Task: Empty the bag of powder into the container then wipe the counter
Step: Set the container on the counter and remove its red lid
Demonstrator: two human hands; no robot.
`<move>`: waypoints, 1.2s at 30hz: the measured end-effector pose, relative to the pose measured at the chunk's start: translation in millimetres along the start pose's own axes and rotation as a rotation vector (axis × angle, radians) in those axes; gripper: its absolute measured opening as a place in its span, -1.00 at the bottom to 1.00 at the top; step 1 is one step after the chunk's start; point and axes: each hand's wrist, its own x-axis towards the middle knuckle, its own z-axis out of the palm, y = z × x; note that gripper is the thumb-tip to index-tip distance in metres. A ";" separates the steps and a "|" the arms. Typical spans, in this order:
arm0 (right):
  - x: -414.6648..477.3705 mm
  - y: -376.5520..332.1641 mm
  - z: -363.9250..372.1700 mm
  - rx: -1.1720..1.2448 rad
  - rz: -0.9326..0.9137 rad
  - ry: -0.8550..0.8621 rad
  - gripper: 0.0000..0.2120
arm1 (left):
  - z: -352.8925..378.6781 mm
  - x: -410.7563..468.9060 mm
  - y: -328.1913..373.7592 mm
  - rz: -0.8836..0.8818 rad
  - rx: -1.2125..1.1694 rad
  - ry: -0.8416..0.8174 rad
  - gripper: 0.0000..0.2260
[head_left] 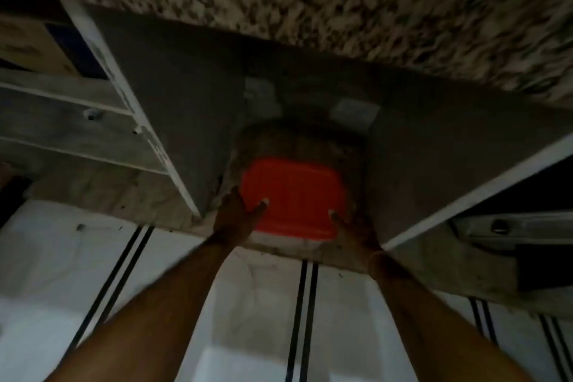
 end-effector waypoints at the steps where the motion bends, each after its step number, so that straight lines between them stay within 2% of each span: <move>1: 13.6 7.8 7.0 0.046 0.015 0.033 -0.21 | 8.0 13.0 -10.1 -0.041 -0.015 0.029 -0.33; 4: 53.7 19.0 24.1 0.115 0.119 0.060 -0.23 | 26.4 47.3 -30.3 -0.202 -0.149 -0.017 -0.26; 8: 83.9 29.4 37.0 0.154 0.157 0.051 -0.35 | 34.5 75.4 -70.0 -0.260 -0.243 -0.050 -0.11; 10: 76.6 35.0 37.8 0.165 0.202 0.054 -0.34 | 29.4 74.4 -87.6 -0.290 -0.231 -0.039 -0.02; 12: 56.1 38.6 34.5 0.219 0.238 0.076 -0.17 | 19.9 53.0 -88.1 -0.335 -0.284 -0.085 -0.17; 14: 20.3 31.9 26.2 0.291 0.265 0.091 -0.12 | -1.0 12.8 -61.2 -0.391 -0.330 -0.137 -0.41; 16: -38.7 -6.1 11.1 0.324 0.270 0.087 -0.31 | -18.6 -22.4 -42.3 -0.471 -0.342 -0.103 -0.48; 18: -98.4 -40.0 -9.5 0.367 0.292 0.106 -0.49 | -42.0 -68.7 -18.6 -0.527 -0.347 -0.047 -0.40; 20: -155.6 -74.2 -34.2 0.373 0.276 0.115 -0.56 | -74.3 -119.7 13.7 -0.566 -0.335 0.000 -0.28; 24: -256.9 -148.3 -81.4 0.299 0.242 0.075 -0.78 | -141.8 -205.2 93.5 -0.547 -0.261 0.031 -0.34; 26: -303.4 -190.0 -106.8 0.268 0.250 0.104 -0.75 | -175.7 -244.9 146.8 -0.506 -0.236 0.050 -0.34; 29: -359.1 -243.6 -138.6 0.237 0.213 0.130 -0.57 | -218.2 -287.9 219.0 -0.431 -0.256 0.070 -0.54; 36: -454.5 -367.0 -211.4 0.255 0.000 0.269 -0.30 | -313.7 -352.2 358.0 -0.181 -0.332 0.128 -0.39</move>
